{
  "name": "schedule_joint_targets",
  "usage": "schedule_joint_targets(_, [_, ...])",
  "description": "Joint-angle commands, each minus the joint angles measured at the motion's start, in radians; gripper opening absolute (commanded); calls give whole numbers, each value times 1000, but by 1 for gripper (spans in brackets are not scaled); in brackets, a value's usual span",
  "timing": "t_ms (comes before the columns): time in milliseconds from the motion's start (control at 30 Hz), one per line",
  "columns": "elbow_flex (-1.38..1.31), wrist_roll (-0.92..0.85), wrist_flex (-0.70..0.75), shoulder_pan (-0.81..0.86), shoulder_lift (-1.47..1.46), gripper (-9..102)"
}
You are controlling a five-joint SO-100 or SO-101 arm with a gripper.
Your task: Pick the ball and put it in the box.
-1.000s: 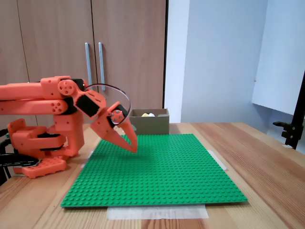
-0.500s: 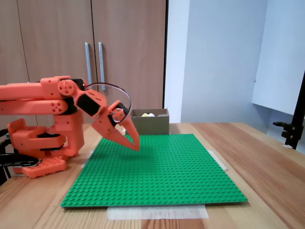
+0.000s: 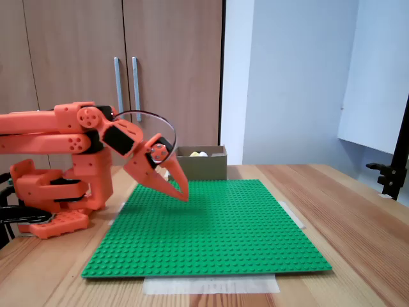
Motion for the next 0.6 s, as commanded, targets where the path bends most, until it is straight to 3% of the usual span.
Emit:
schedule_joint_targets(0, [25, -5, -11, 8, 9, -1])
schedule_joint_targets(567, [28, 6, -17, 20, 9, -1])
